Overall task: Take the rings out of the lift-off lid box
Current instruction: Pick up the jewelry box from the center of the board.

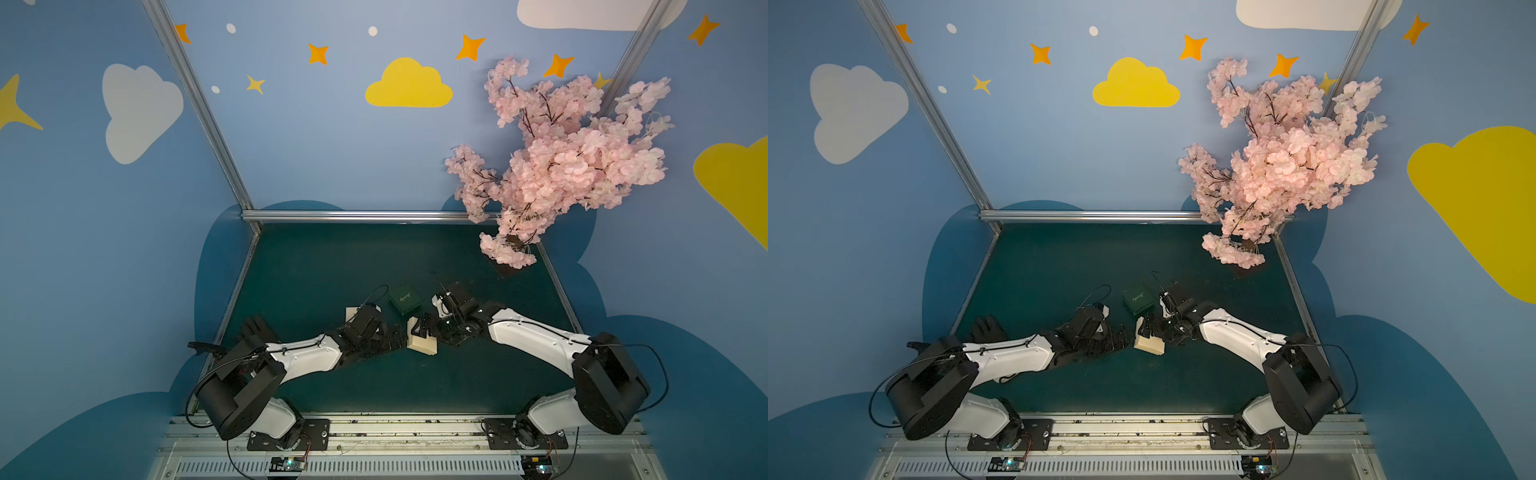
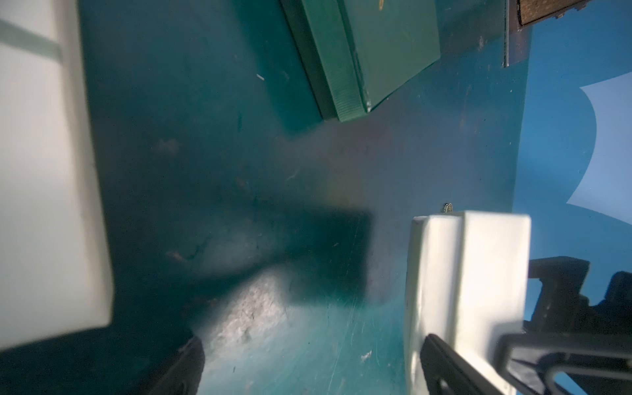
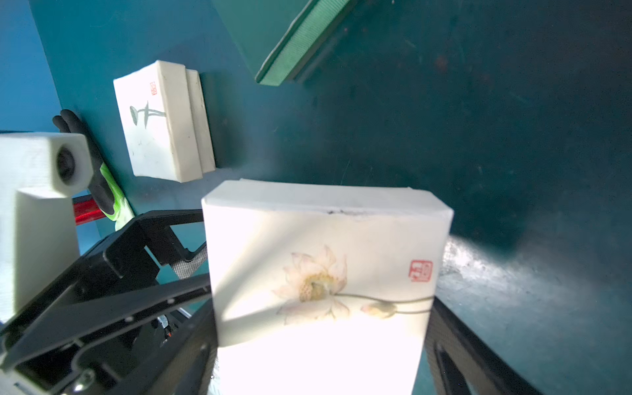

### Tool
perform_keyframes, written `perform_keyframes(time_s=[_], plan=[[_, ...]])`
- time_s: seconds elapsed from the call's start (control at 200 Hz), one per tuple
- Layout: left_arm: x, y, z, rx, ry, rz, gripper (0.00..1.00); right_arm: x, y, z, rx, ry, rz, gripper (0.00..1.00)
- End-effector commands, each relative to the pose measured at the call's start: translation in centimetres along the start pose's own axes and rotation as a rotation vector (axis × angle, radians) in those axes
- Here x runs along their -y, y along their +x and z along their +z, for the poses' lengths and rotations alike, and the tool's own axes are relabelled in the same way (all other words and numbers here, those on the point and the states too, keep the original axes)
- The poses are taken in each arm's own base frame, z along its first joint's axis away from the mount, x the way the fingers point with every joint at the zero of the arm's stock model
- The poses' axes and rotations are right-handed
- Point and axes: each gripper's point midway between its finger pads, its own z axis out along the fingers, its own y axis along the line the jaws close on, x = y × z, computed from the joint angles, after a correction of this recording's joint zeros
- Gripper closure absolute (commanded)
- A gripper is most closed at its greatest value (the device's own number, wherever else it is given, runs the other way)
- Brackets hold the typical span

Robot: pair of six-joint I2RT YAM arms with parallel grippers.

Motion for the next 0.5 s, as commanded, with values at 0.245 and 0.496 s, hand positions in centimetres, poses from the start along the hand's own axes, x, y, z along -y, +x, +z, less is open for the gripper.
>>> perform_keyframes(time_s=[0.245, 0.496], plan=[[-1.0, 1.2, 0.1, -0.06, -0.052, 0.029, 0.01, -3.4, -0.4, -0.5, -0.003, -0.155, -0.018, 0.19], [-2.3, 1.9, 0.2, -0.095, -0.12, 0.035, 0.01, -4.5, -0.6, -1.1, 0.007, -0.208, -0.021, 0.18]])
